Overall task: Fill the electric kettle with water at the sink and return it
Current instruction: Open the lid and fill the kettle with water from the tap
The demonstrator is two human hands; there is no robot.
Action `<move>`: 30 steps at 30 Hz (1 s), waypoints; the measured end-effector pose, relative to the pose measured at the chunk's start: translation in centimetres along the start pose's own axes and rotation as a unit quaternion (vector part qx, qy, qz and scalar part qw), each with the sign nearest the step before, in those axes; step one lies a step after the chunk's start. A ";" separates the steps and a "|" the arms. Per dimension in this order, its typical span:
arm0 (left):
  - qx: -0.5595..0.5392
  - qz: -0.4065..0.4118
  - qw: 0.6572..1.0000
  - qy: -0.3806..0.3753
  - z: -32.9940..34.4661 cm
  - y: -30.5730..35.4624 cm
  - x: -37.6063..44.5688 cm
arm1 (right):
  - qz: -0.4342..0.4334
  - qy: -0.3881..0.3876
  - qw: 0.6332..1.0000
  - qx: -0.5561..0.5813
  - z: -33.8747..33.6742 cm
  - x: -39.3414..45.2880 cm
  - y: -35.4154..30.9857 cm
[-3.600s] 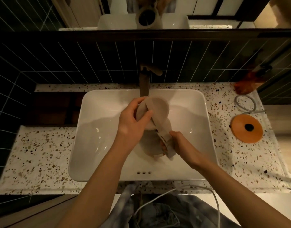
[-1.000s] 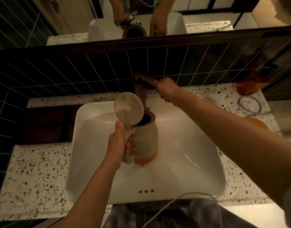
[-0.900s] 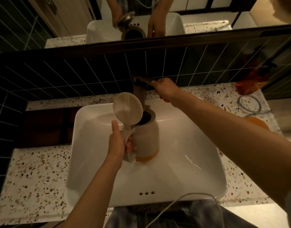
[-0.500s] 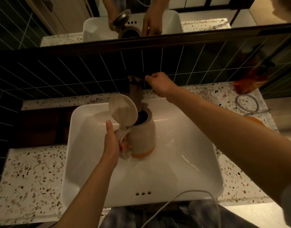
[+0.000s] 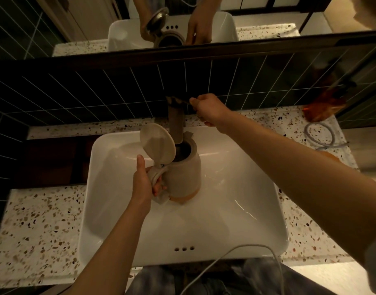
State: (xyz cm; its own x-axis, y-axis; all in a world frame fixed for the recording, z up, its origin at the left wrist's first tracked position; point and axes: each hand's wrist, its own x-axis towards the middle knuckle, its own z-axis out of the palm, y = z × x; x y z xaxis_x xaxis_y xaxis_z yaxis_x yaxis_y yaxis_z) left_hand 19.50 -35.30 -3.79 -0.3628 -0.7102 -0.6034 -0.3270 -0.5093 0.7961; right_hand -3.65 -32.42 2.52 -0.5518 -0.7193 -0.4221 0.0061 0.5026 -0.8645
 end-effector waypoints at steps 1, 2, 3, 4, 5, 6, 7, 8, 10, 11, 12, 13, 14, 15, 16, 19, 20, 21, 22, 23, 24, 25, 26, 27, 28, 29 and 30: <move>-0.001 0.002 1.000 -0.003 0.0 0.0 0.0 | -0.003 0.001 1.000 -0.002 0.0 0.0 0.1; -0.002 0.003 1.000 -0.006 0.0 -0.1 0.1 | -0.006 0.000 1.000 -0.004 -0.1 0.0 0.1; -0.004 0.003 1.000 -0.008 0.0 -0.1 0.2 | -0.009 -0.003 1.000 -0.005 -0.1 -0.1 0.2; -0.008 0.001 1.000 -0.010 -0.1 -0.1 0.3 | -0.010 -0.007 1.000 -0.005 -0.2 -0.2 0.3; -0.010 0.000 1.000 -0.011 -0.1 -0.2 0.4 | -0.007 -0.008 1.000 -0.002 -0.4 -0.3 0.4; -0.011 -0.001 1.000 -0.012 -0.2 -0.2 0.5 | 0.004 -0.004 1.000 0.003 -0.5 -0.5 0.7; -0.012 -0.002 1.000 -0.013 -0.2 -0.3 0.6 | 0.023 0.004 1.000 0.009 -0.6 -0.5 1.1; -0.012 -0.001 1.000 -0.014 -0.3 -0.3 0.8 | 0.042 0.012 0.999 0.013 -0.6 -0.5 1.6; -0.012 0.001 1.000 -0.016 -0.6 -0.4 1.0 | 0.076 0.012 0.997 0.003 -0.3 -0.1 2.9; -0.012 0.001 1.000 -0.018 -0.7 -0.4 1.2 | 0.095 0.003 0.995 -0.006 0.1 0.0 3.5; -0.012 0.002 1.000 -0.022 -0.8 -0.4 1.4 | 0.117 -0.011 0.993 -0.010 0.5 0.0 3.9; -0.011 0.003 1.000 -0.027 -1.0 -0.4 1.6 | 0.137 -0.025 0.990 -0.007 1.0 0.0 4.3; -0.007 0.004 0.999 -0.032 -1.1 -0.3 1.8 | 0.155 -0.038 0.987 0.005 1.5 0.0 4.5; -0.001 0.007 0.999 -0.038 -1.3 -0.3 2.0 | 0.172 -0.047 0.984 0.026 1.9 0.0 4.7; 0.006 0.009 0.999 -0.044 -1.4 -0.4 2.2 | 0.189 -0.052 0.979 0.052 2.3 0.0 4.8; 0.032 0.018 0.997 -0.063 -1.7 -0.5 2.5 | 0.219 -0.074 0.964 0.128 2.9 -0.1 5.2; 0.039 0.026 0.997 -0.065 -1.7 -0.5 2.4 | 0.222 -0.084 0.960 0.149 3.1 -0.2 5.2; 0.046 0.034 0.996 -0.064 -1.6 -0.4 2.3 | 0.220 -0.087 0.957 0.166 3.1 -0.4 5.2; 0.053 0.039 0.996 -0.062 -1.6 -0.3 2.1 | 0.216 -0.082 0.957 0.177 3.1 -0.5 5.1; 0.060 0.043 0.995 -0.062 -1.6 -0.2 1.9 | 0.211 -0.072 0.957 0.186 3.1 -0.6 5.1; 0.068 0.048 0.994 -0.070 -1.8 -0.2 1.8 | 0.209 -0.059 0.957 0.192 3.1 -0.6 5.1; 0.076 0.056 0.992 -0.083 -2.0 -0.2 1.8 | 0.210 -0.047 0.956 0.199 3.0 -0.5 5.2; 0.086 0.065 0.989 -0.100 -2.4 -0.3 1.8 | 0.210 -0.035 0.956 0.202 2.9 -0.6 5.1; 0.092 0.075 0.986 -0.120 -2.8 -0.4 1.9 | 0.210 -0.028 0.956 0.203 2.9 -0.5 5.2; 0.096 0.081 0.982 -0.139 -3.2 -0.6 2.0 | 0.207 -0.025 0.957 0.202 2.9 -0.6 5.1; 0.099 0.082 0.980 -0.153 -3.4 -0.8 2.1 | 0.202 -0.025 0.957 0.205 2.9 -0.6 5.1; 0.099 0.079 0.979 -0.159 -3.5 -0.8 2.1 | 0.195 -0.024 0.957 0.213 2.9 -0.7 5.0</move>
State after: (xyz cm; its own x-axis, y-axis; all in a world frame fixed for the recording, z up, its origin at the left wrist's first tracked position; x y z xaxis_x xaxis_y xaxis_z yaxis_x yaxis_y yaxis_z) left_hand 22.06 -38.05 -5.55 -0.6649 -0.5696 -0.4832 -0.3965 -0.2790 0.8746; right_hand -0.83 -30.78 -2.34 -0.3988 -0.5428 -0.7391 0.5488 0.5044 -0.6666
